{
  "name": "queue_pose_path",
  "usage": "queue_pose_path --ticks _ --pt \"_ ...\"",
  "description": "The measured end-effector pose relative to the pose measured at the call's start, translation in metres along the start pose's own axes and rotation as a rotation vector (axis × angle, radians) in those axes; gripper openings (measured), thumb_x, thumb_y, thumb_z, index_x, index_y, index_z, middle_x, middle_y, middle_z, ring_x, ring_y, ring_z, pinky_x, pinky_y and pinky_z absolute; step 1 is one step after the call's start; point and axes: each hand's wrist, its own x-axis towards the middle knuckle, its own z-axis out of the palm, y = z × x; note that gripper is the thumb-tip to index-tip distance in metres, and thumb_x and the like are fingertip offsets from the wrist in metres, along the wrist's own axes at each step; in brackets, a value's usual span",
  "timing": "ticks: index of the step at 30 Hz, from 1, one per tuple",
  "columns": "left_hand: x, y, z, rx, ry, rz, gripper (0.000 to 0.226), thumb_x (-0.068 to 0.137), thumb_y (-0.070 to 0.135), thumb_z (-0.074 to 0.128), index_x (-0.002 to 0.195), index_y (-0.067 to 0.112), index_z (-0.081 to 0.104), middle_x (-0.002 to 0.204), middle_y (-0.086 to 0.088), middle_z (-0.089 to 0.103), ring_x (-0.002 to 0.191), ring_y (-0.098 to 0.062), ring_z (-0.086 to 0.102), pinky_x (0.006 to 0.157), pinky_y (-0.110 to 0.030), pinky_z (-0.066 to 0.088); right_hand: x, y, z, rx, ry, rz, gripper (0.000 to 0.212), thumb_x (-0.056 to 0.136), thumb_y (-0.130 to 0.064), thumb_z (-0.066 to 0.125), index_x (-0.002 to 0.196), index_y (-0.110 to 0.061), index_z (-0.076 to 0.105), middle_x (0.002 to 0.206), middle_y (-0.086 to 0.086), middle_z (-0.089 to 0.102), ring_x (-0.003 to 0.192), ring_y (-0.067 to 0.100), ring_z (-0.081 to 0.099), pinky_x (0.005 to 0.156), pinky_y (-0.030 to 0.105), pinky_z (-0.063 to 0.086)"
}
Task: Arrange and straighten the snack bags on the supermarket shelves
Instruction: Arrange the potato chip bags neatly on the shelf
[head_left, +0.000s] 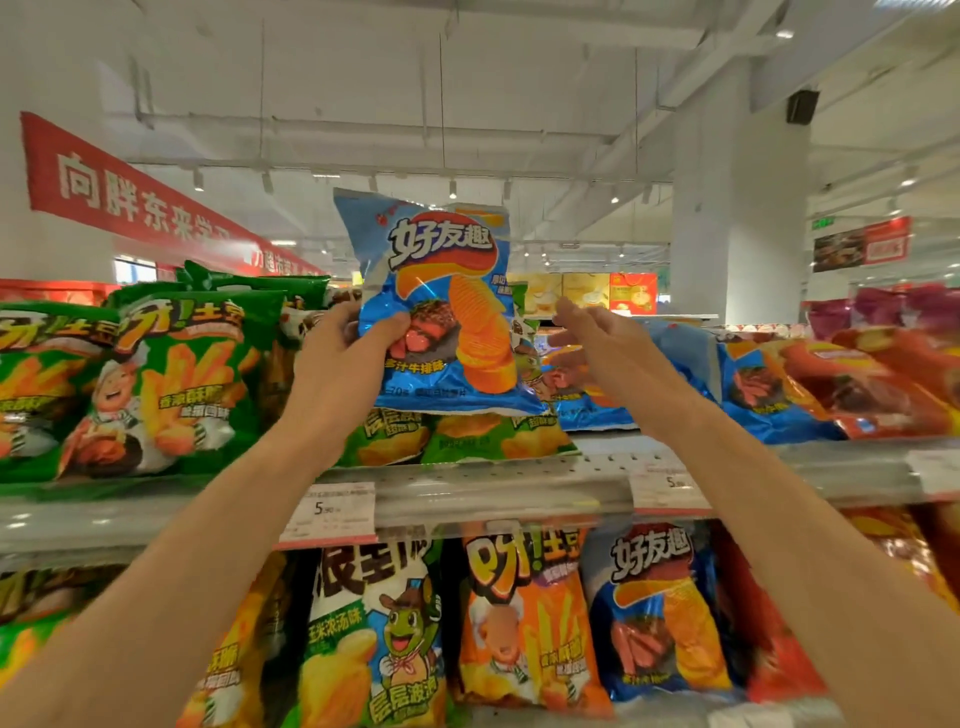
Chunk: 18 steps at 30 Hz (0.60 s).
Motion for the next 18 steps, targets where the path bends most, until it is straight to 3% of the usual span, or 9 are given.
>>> queue_pose_path --ticks 3,5,7,9,10,12,14,17,18 --pt "-0.005 -0.004 0.038 0.023 -0.074 0.007 0.012 0.101 0.032 0.063 0.112 0.03 0.061 0.103 0.009 0.073 0.094 -0.008 0.071 0.078 -0.022 0.057 0.002 -0.007 0.0 0.031 -0.072 0.079 0.086 0.065 -0.096 0.051 0.116 -0.028 0.061 0.105 0.009 0.075 0.094 0.031 0.075 0.091 0.053 0.059" --pt "-0.009 -0.006 0.058 0.054 -0.107 0.01 0.018 0.101 0.033 0.062 0.119 0.028 0.062 0.107 0.009 0.074 0.098 -0.009 0.072 0.084 -0.027 0.058 0.0 -0.002 -0.005 -0.008 -0.085 0.059 0.093 0.061 -0.096 0.056 0.121 -0.026 0.059 0.089 0.005 0.071 0.08 0.024 0.072 0.081 0.043 0.062" --pt "-0.009 -0.009 0.071 0.081 -0.154 0.006 0.023 0.102 0.037 0.059 0.123 0.029 0.062 0.113 0.007 0.075 0.099 -0.008 0.071 0.086 -0.026 0.057 -0.002 0.007 -0.013 0.035 -0.052 0.046 0.078 0.074 -0.079 0.067 0.123 -0.02 0.057 0.08 -0.005 0.064 0.068 0.011 0.062 0.065 0.028 0.055" --pt "-0.012 -0.01 0.076 0.16 -0.209 -0.004 0.031 0.104 0.043 0.052 0.131 0.028 0.059 0.119 0.008 0.072 0.096 -0.006 0.067 0.076 -0.016 0.051 -0.001 0.017 -0.027 0.064 -0.027 0.045 0.05 0.087 -0.058 0.07 0.115 -0.017 0.06 0.077 -0.008 0.063 0.065 0.006 0.061 0.055 0.019 0.052" --pt "-0.014 -0.013 0.075 0.263 -0.208 0.036 0.04 0.104 0.045 0.05 0.139 0.026 0.055 0.122 0.01 0.068 0.101 -0.007 0.063 0.077 -0.016 0.048 0.0 0.022 -0.034 0.063 -0.007 0.053 0.043 0.089 -0.053 0.07 0.114 -0.019 0.06 0.082 -0.008 0.065 0.069 0.006 0.062 0.056 0.019 0.053" --pt "-0.015 -0.023 0.071 0.531 -0.137 0.238 0.055 0.102 0.047 0.055 0.15 0.022 0.046 0.132 0.009 0.062 0.121 -0.014 0.055 0.097 -0.027 0.047 0.003 0.032 -0.053 0.034 0.063 0.077 0.047 0.089 -0.054 0.069 0.121 -0.02 0.06 0.094 -0.005 0.068 0.082 0.009 0.065 0.066 0.022 0.052" --pt "-0.015 -0.033 0.067 0.753 -0.14 0.395 0.062 0.097 0.049 0.061 0.15 0.023 0.045 0.149 0.002 0.051 0.14 -0.02 0.039 0.115 -0.039 0.034 0.005 0.041 -0.067 -0.014 0.106 0.104 0.05 0.091 -0.056 0.066 0.124 -0.019 0.059 0.105 -0.001 0.069 0.092 0.014 0.066 0.081 0.03 0.054" --pt "-0.013 -0.045 0.066 0.95 -0.25 0.383 0.068 0.093 0.059 0.058 0.152 0.031 0.042 0.166 -0.002 0.026 0.152 -0.025 0.016 0.124 -0.048 0.02 0.005 0.061 -0.078 -0.218 0.094 0.189 0.043 0.096 -0.054 0.059 0.122 -0.02 0.054 0.106 -0.001 0.065 0.095 0.016 0.062 0.09 0.037 0.05" --pt "-0.013 -0.047 0.066 0.965 -0.269 0.366 0.068 0.094 0.06 0.058 0.153 0.032 0.041 0.167 -0.001 0.022 0.154 -0.024 0.013 0.124 -0.05 0.019 0.003 0.066 -0.078 -0.281 0.086 0.206 0.052 0.094 -0.059 0.058 0.127 -0.02 0.052 0.11 -0.001 0.065 0.1 0.018 0.062 0.093 0.039 0.049"
